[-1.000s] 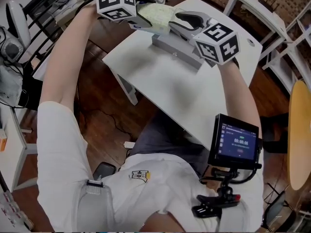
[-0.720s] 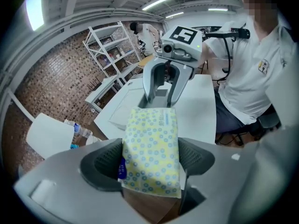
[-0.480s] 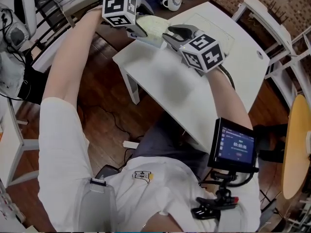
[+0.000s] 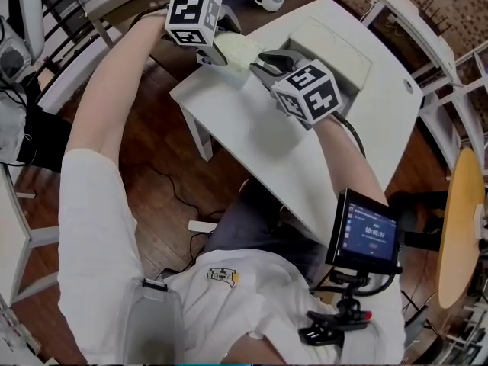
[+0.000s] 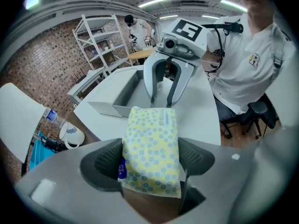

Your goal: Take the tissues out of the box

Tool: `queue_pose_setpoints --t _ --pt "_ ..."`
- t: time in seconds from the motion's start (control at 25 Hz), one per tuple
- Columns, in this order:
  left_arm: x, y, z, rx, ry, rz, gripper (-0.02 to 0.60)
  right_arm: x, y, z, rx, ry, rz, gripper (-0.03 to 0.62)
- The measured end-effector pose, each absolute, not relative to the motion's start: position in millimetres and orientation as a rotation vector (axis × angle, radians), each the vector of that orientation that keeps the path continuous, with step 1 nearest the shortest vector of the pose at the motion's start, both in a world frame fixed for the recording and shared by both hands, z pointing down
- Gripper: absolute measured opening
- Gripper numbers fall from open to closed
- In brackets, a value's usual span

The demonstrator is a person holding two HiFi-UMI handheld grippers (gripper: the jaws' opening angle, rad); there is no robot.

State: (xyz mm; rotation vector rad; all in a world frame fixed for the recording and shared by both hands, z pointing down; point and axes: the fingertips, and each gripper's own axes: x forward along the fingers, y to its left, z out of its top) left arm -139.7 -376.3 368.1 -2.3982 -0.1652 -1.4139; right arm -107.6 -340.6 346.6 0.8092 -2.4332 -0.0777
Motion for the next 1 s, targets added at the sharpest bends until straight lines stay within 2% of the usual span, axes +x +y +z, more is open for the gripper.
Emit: queue_pose_setpoints --t 0.24,0.72,1.0 --pt "-130.4 -388.3 374.2 -2.431 -0.174 -1.405 0.365 -99.9 -342.7 346.1 0.857 -2.429 -0.031 0.118" --pt "-123.8 -402.2 378.4 -2.508 -0.143 -1.344 0.383 -84.9 -348.7 350.2 0.885 -2.424 -0.005 0.118" --pt "-115.4 -408.0 307.8 -2.552 0.002 -1.118 0.383 -74.6 -350.2 335.0 0.918 -2.444 -0.020 0.118"
